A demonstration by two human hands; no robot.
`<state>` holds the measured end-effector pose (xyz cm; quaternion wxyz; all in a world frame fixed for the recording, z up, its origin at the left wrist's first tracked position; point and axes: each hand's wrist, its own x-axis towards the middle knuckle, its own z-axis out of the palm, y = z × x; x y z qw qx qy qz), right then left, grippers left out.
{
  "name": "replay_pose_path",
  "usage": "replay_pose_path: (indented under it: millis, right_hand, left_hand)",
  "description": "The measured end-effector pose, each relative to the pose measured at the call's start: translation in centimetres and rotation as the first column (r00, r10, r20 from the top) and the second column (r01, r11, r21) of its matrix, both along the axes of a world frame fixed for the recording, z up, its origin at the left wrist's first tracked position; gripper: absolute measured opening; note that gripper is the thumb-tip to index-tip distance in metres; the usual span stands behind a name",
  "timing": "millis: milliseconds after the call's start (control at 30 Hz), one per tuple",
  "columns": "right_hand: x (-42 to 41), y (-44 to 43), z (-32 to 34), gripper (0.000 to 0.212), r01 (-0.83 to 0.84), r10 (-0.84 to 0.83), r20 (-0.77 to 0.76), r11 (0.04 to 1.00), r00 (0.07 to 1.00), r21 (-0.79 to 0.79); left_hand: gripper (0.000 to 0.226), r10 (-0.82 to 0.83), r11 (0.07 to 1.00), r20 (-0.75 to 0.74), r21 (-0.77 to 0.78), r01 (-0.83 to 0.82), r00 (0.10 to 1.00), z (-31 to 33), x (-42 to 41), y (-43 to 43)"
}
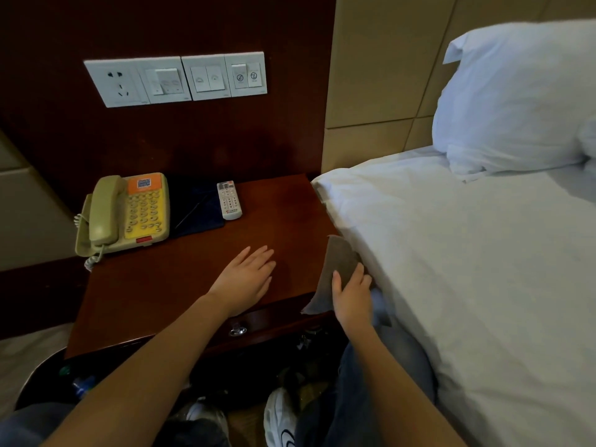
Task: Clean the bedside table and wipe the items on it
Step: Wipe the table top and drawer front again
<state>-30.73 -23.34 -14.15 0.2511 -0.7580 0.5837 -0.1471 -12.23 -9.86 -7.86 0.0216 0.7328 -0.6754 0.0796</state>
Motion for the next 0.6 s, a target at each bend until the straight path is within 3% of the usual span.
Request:
replay_pose_path:
  millis: [267, 333, 400, 500, 600]
  right_hand:
    - [1.0, 4.3, -0.3, 0.079, 0.112, -0.144, 0.184, 0.979, 0.972, 0.170]
    - [2.3, 4.4, 1.0, 0.081, 0.153, -0.289, 0.383, 0.925, 0.877, 0.348]
    - [4.2, 3.5, 1.9, 0.083, 0.213, -0.468, 0.474, 0.842, 0.746, 0.497]
    - [5.0, 1.3, 1.8, 0.090, 0.289, -0.645, 0.471, 0.726, 0.602, 0.624]
    - [4.3, -0.6, 0.9, 0.075, 0.321, -0.714, 0.450, 0.666, 0.537, 0.674]
  left_hand:
    - [0.046, -0.010, 1.000, -0.043, 0.015, 0.010, 0.999, -0.7, -0.7, 1.3]
    - [0.042, -0.042, 0.998, -0.066, -0.039, 0.039, 0.997, -1.0, -0.8, 1.5]
    - [0.039, -0.066, 0.996, -0.064, -0.062, 0.062, 0.996, -0.9, -0.8, 1.7]
    - [0.036, -0.069, 0.996, -0.033, -0.058, 0.067, 0.997, -0.5, -0.3, 2.0]
    - [0.035, -0.046, 0.998, -0.018, -0.053, 0.045, 0.999, -0.4, 0.7, 2.5]
